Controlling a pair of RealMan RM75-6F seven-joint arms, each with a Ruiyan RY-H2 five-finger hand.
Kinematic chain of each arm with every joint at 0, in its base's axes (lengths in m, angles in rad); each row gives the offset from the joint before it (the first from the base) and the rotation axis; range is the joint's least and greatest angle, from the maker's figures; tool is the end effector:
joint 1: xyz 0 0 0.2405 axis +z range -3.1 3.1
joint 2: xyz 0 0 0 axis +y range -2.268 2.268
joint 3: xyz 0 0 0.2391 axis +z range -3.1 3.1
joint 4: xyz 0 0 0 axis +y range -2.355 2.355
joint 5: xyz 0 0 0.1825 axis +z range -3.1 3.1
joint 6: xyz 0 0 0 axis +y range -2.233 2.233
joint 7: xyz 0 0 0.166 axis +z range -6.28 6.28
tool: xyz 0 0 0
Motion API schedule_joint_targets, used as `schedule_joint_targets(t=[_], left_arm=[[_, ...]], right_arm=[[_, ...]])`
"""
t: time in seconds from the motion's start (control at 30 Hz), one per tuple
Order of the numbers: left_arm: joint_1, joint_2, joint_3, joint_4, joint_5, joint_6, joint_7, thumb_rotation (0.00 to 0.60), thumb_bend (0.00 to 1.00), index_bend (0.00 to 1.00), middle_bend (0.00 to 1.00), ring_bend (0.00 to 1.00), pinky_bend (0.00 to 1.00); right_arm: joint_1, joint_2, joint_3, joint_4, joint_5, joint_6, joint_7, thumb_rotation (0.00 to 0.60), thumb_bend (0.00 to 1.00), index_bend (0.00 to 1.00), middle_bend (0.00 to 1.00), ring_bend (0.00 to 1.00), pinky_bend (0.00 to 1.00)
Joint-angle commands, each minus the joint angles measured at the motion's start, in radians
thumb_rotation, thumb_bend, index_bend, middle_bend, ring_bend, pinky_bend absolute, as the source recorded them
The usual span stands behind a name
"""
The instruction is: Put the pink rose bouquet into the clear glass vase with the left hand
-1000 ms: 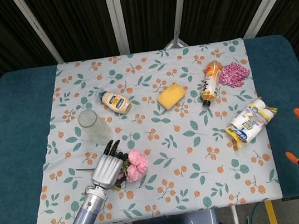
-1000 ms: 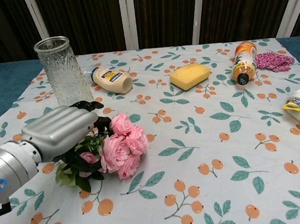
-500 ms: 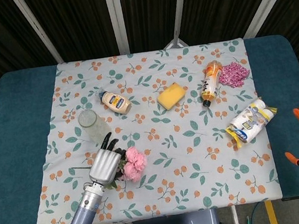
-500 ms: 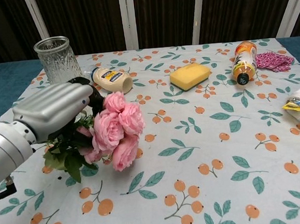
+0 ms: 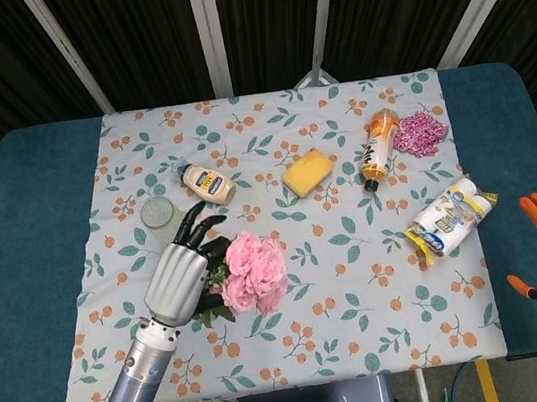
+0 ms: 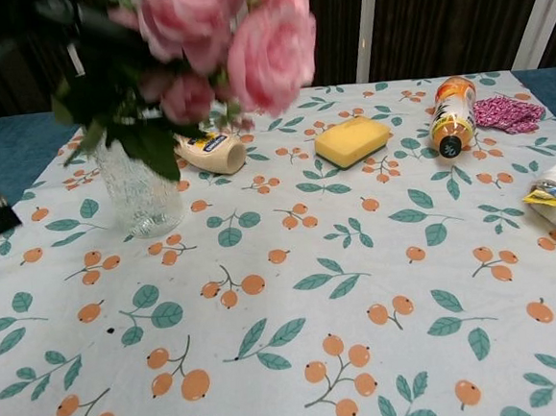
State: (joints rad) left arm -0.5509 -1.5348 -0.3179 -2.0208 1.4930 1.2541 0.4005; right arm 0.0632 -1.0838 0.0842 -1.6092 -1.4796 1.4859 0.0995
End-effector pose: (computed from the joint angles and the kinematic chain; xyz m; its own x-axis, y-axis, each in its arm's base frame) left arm -0.0175 0.2654 0.0897 -0.0103 0.0113 0.9999 0.8139 -0.5808 0.0150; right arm -0.2913 -0.1995 0.1947 0.3341 0.0294 0.9421 -0.9424 0.0277 0.3333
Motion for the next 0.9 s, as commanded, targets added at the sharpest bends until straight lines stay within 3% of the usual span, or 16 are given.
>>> schedule_joint_targets(t=[0.03, 0.27, 0.47, 0.8, 0.9], left_arm=[[-0.032, 0.094, -0.117, -0.136, -0.096, -0.021, -0.011, 0.6, 0.48, 0.55, 0.57, 0.2, 0.06], [-0.083, 0.19, -0.276, -0.238, -0.289, -0.029, 0.04, 0.6, 0.48, 0.55, 0.57, 0.2, 0.06], [-0.112, 0.213, -0.369, -0.225, -0.458, -0.017, -0.066, 0.6, 0.47, 0.55, 0.57, 0.2, 0.06], [-0.125, 0.245, -0.441, -0.1, -0.598, -0.052, -0.271, 0.6, 0.46, 0.55, 0.56, 0.2, 0.06], [-0.128, 0.253, -0.43, -0.047, -0.597, -0.082, -0.314, 0.6, 0.46, 0.55, 0.56, 0.2, 0.06]], right_arm=[[0.002, -0.002, -0.001, -0.001, 0.002, -0.004, -0.007, 0.6, 0.22, 0.01, 0.0, 0.04, 0.05], [0.009, -0.012, -0.006, -0.004, 0.002, -0.018, -0.038, 0.6, 0.22, 0.01, 0.0, 0.04, 0.05], [0.011, -0.015, -0.003, -0.004, 0.01, -0.024, -0.045, 0.6, 0.22, 0.01, 0.0, 0.04, 0.05], [0.016, -0.023, -0.003, 0.005, 0.022, -0.038, -0.055, 0.6, 0.22, 0.01, 0.0, 0.04, 0.05], [0.018, -0.027, -0.003, 0.007, 0.023, -0.041, -0.063, 0.6, 0.22, 0.01, 0.0, 0.04, 0.05]])
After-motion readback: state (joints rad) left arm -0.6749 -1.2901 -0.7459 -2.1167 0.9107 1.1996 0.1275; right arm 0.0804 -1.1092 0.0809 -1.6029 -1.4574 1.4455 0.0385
